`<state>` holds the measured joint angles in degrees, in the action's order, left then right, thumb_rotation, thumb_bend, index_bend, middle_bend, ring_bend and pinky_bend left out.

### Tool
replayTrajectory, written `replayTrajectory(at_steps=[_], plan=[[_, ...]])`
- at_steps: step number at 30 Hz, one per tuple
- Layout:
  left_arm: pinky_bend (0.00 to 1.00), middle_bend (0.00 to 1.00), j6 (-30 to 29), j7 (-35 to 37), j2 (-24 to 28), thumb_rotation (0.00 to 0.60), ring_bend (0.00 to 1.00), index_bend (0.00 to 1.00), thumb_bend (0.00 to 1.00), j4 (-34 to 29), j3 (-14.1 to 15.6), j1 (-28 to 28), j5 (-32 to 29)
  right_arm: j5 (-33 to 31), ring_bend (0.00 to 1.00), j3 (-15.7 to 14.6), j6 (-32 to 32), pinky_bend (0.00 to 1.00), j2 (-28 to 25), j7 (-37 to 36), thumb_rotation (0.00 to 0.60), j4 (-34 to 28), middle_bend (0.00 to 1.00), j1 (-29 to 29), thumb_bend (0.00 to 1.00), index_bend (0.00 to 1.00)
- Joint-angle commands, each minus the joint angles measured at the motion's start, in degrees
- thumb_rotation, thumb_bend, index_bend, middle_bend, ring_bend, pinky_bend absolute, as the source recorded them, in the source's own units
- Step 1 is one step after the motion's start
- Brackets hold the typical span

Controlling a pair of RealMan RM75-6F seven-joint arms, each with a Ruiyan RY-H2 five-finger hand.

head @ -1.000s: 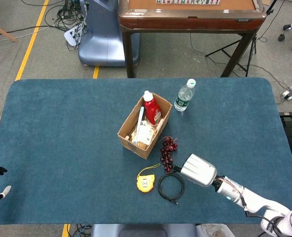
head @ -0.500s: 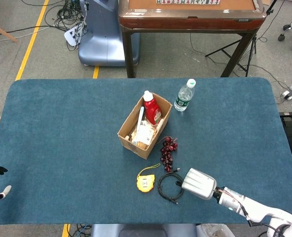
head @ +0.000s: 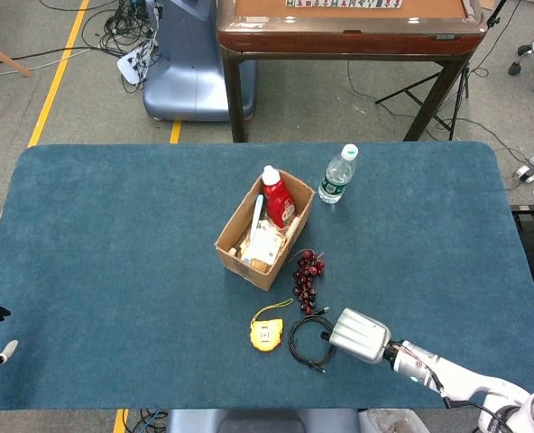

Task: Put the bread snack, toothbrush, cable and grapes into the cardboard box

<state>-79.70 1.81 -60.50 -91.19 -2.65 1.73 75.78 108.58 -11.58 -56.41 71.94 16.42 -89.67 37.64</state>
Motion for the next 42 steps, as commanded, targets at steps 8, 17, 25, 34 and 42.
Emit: replayTrajectory(at_steps=[8,17,25,34,42], plan=[[0.49,0.41,-0.4,0.6,0.3,0.600,0.31,0.38,0.21,0.4,0.5,-0.9,0.0,-1.0,1.00,0.6,2.5,0.99,1.9,-0.7,0.600,1.5,1.00,0.9,0.15,0.48],[0.49,0.40,-0.7,1.2,0.6,0.600,0.31,0.38,0.21,1.0,0.8,-1.6,-0.2,-2.1,1.00,1.0,5.2,0.99,3.8,-1.3,0.600,2.3,1.00,1.9,0.18,0.48],[0.49,0.41,-0.4,1.8,0.7,0.600,0.31,0.38,0.21,1.2,0.6,-1.6,-0.2,-3.1,1.00,1.2,7.2,0.99,4.7,-0.7,0.600,2.2,1.00,2.7,0.22,0.48],[0.49,0.41,-0.3,1.9,0.6,0.600,0.31,0.38,0.21,1.3,0.5,-1.6,-0.2,-4.2,1.00,1.4,8.2,0.99,4.8,0.2,0.600,1.8,1.00,3.0,0.28,0.49],[0.49,0.41,-0.2,1.8,0.6,0.600,0.31,0.38,0.21,1.3,0.4,-1.6,-0.3,-5.4,1.00,1.6,9.5,0.99,5.0,1.3,0.600,1.5,1.00,3.3,0.30,0.50]])
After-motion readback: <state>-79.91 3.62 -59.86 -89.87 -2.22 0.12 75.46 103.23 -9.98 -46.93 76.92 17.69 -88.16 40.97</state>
